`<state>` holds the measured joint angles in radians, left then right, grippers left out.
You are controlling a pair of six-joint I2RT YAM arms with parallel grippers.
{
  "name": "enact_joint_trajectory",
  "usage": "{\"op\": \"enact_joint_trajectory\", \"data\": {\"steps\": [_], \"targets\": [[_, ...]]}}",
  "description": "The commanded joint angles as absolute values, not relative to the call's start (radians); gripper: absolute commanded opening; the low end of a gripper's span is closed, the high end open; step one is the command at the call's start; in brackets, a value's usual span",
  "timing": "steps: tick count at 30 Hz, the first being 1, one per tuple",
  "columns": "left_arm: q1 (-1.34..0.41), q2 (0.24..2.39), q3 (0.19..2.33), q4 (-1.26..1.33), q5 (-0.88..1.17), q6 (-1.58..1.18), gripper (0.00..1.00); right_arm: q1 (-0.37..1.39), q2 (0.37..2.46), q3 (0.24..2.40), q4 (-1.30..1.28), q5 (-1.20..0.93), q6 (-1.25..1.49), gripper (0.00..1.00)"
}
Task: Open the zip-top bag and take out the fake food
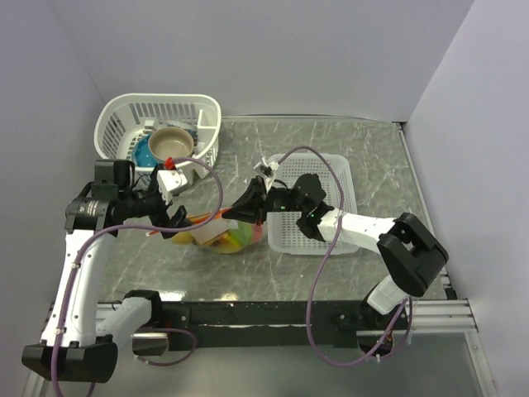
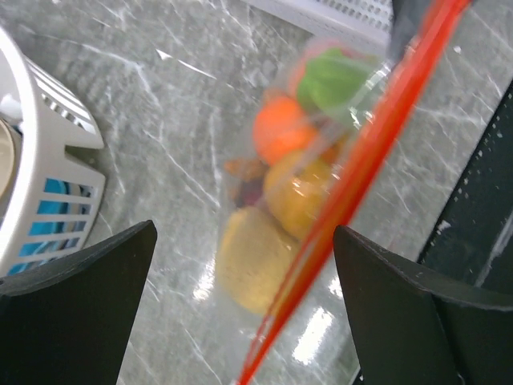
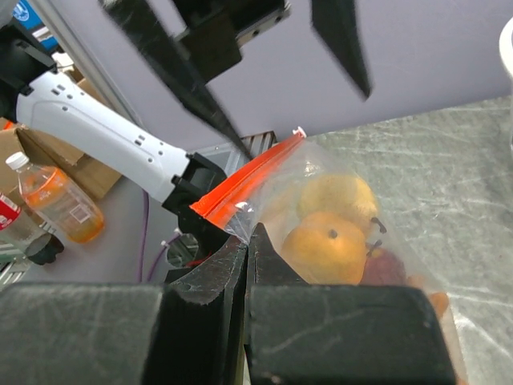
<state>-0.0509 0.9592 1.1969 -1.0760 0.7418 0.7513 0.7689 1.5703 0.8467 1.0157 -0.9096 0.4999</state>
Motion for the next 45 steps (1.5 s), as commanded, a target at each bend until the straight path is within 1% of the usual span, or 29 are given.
{"op": "enact_joint_trajectory", "data": {"steps": [1, 6, 15, 19, 24, 26, 27, 28, 30, 31, 32, 34, 39, 40, 41, 42, 45], "targets": [[-0.064, 0.989, 1.219, -0.962, 0.738, 0.693, 0.99, 0.778, 1.52, 0.819, 1.068, -0.917, 0.492, 0.0], [-0.071, 1.023, 1.238, -0.985, 0.759, 0.696, 0.99, 0.778, 1.516, 0.795, 1.069, -0.919, 0.491, 0.0], [-0.129, 1.003, 1.152, -1.022, 0.729, 0.7, 0.97, 0.779, 1.511, 0.784, 1.083, -0.914, 0.494, 0.0], [-0.152, 1.008, 1.135, -1.084, 0.729, 0.715, 0.96, 0.778, 1.505, 0.781, 1.075, -0.908, 0.489, 0.0], [-0.152, 0.96, 1.091, -1.065, 0.654, 0.735, 0.93, 0.773, 1.496, 0.782, 1.092, -0.913, 0.505, 0.0], [-0.152, 0.948, 1.043, -0.993, 0.582, 0.733, 0.86, 0.775, 1.483, 0.775, 1.11, -0.913, 0.515, 0.0], [-0.152, 0.943, 1.007, -0.967, 0.548, 0.735, 0.8, 0.775, 1.476, 0.77, 1.115, -0.916, 0.525, 0.0], [-0.152, 0.949, 0.993, -0.913, 0.52, 0.733, 0.61, 0.775, 1.465, 0.758, 1.117, -0.916, 0.525, 0.0], [-0.152, 0.986, 0.977, -0.862, 0.433, 0.703, 0.39, 0.775, 1.431, 0.747, 1.095, -0.916, 0.509, 0.0], [-0.153, 1.005, 0.989, -0.845, 0.416, 0.693, 0.13, 0.773, 1.421, 0.739, 1.077, -0.916, 0.499, 0.0], [-0.152, 1.02, 1.008, -0.832, 0.393, 0.657, 0.01, 0.778, 1.402, 0.736, 1.04, -0.913, 0.488, 0.0], [-0.152, 1.051, 1.075, -0.807, 0.341, 0.615, 0.01, 0.773, 1.39, 0.724, 1.005, -0.905, 0.451, 0.0], [-0.153, 1.042, 1.245, -0.787, 0.232, 0.551, 0.01, 0.765, 1.407, 0.732, 0.927, -0.881, 0.42, 0.01], [-0.153, 1.034, 1.29, -0.798, 0.178, 0.549, 0.01, 0.758, 1.423, 0.768, 0.872, -0.855, 0.405, 0.16], [-0.153, 1.032, 1.311, -0.81, 0.119, 0.554, 0.01, 0.755, 1.437, 0.785, 0.835, -0.838, 0.396, 0.25], [-0.153, 1.023, 1.34, -0.825, 0.091, 0.558, 0.01, 0.747, 1.442, 0.801, 0.762, -0.798, 0.375, 0.3], [-0.152, 0.988, 1.355, -0.847, 0.008, 0.554, 0.01, 0.742, 1.43, 0.836, 0.687, -0.74, 0.359, 0.42]]}}
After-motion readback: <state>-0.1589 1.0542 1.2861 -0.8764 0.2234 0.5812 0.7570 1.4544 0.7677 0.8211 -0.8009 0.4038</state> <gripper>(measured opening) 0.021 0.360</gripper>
